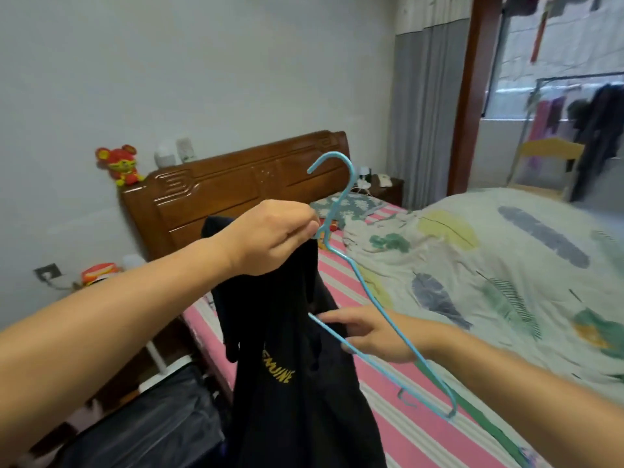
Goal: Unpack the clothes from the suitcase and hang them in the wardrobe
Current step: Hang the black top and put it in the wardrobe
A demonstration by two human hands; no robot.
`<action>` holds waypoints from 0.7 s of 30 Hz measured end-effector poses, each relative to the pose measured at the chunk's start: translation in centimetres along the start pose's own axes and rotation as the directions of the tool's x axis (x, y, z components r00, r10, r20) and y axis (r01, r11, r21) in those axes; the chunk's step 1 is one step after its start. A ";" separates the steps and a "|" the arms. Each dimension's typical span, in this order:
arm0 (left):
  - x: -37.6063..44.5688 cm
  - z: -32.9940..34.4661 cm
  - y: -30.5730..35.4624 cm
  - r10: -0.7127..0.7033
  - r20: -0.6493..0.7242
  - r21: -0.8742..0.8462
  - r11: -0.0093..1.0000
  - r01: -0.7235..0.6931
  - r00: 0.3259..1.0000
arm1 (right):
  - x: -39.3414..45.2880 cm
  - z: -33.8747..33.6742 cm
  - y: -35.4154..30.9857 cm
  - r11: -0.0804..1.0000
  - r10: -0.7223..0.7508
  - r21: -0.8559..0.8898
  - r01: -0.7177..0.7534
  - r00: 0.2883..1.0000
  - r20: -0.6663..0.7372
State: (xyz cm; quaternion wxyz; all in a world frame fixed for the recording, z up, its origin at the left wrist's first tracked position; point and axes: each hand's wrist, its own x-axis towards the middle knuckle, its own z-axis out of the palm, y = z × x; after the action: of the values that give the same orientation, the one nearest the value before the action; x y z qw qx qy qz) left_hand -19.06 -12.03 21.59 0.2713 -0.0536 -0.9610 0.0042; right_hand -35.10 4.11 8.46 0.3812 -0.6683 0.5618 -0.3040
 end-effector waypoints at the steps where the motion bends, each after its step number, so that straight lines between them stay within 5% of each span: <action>1: -0.7 -0.3 -0.3 -0.032 -0.021 -0.008 0.999 0.032 0.999 | 0.2 0.4 -0.1 0.991 -0.075 -0.108 0.076 0.997 0.010; 4: -2.8 -0.8 -1.3 -0.113 -0.059 -0.010 0.994 0.113 0.992 | 0.3 0.8 0.4 0.872 -0.213 -0.438 0.218 0.975 0.063; 7: -5.8 -2.1 -4.3 -0.210 -0.103 0.057 0.975 0.217 0.972 | -1.3 -0.6 3.6 0.618 -0.274 -0.752 0.229 0.959 0.067; 13: -13.2 -2.4 -8.4 -0.262 -0.065 0.332 0.904 0.269 0.963 | -5.3 -4.2 4.6 0.486 -0.292 -0.868 0.104 0.955 -0.049; 16: -13.8 -1.1 -7.9 -0.248 -0.081 0.389 0.884 0.259 0.965 | -4.8 -3.7 3.1 0.528 -0.346 -0.834 0.161 0.937 -0.038; 21: -12.4 0.8 -4.3 -0.233 -0.157 0.331 0.903 0.273 0.960 | -0.9 -3.9 -1.9 0.691 -0.513 -0.702 0.172 0.802 -0.308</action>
State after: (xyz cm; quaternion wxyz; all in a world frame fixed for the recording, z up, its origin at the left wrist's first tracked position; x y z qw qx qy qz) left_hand -9.40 -17.57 14.63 0.3291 0.1206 -0.9266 0.1363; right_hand -37.52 4.46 12.09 -0.0900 -0.7551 0.5670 -0.3165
